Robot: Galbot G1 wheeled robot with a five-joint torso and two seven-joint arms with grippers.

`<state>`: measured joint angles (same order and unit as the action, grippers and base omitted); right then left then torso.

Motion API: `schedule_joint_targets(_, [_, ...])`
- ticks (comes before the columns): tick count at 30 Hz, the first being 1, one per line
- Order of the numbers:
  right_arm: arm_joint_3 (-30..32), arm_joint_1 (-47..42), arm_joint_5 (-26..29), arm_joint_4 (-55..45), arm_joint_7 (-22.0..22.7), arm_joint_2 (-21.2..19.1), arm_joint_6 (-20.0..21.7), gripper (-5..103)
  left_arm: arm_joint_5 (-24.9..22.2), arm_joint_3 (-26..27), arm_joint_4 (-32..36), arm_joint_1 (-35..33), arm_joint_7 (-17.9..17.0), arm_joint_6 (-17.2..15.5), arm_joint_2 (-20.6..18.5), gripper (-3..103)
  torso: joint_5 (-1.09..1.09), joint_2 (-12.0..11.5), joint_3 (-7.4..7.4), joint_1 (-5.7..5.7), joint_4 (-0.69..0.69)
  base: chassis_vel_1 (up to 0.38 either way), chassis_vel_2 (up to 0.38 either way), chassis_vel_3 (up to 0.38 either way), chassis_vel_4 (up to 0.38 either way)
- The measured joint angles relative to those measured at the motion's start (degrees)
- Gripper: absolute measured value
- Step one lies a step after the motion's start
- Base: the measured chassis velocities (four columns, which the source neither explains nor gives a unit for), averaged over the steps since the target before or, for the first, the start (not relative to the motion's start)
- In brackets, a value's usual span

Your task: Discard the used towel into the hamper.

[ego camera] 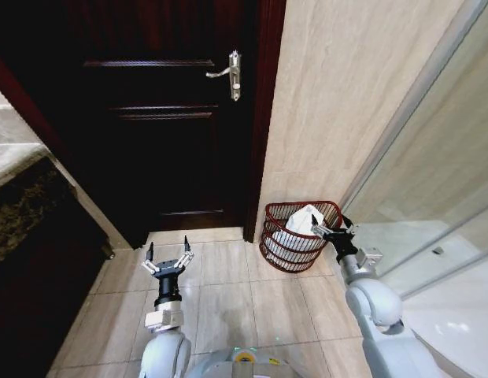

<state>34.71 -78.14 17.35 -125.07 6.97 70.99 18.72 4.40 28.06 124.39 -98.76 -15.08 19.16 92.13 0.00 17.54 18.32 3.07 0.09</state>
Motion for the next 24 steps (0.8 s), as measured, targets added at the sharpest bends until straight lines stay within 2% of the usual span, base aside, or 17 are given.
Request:
schedule_joint_targets(14, [0.87,-3.09,0.2,-4.63,1.56,-0.2,0.64,100,1.06,-0.98,0.81,0.04,0.37,0.35,0.01,100,0.0,0.0,0.01,0.01,0.0,-0.098,0.101,0.092,-0.097])
schedule_joint_targets(21, [0.79,-3.17,2.2,-6.06,2.59,-1.58,2.7,100,2.66,-0.4,1.43,-0.44,-0.14,-0.32,0.01,100,-0.01,0.0,0.01,0.01,0.0,-0.007,0.007,0.006,-0.007])
schedule_joint_targets(23, [0.63,-1.47,5.84,-4.56,2.62,-3.18,5.55,100,2.45,-0.31,1.92,-0.59,-1.07,0.03,0.01,100,-0.01,0.0,0.0,0.0,-0.01,0.0,0.0,0.0,0.0])
schedule_joint_targets(24, [0.63,-1.47,5.84,-4.56,2.62,-3.18,5.55,100,2.45,-0.31,1.92,-0.59,-1.07,0.03,0.01,100,-0.01,0.0,0.0,0.0,-0.01,0.0,0.0,0.0,0.0])
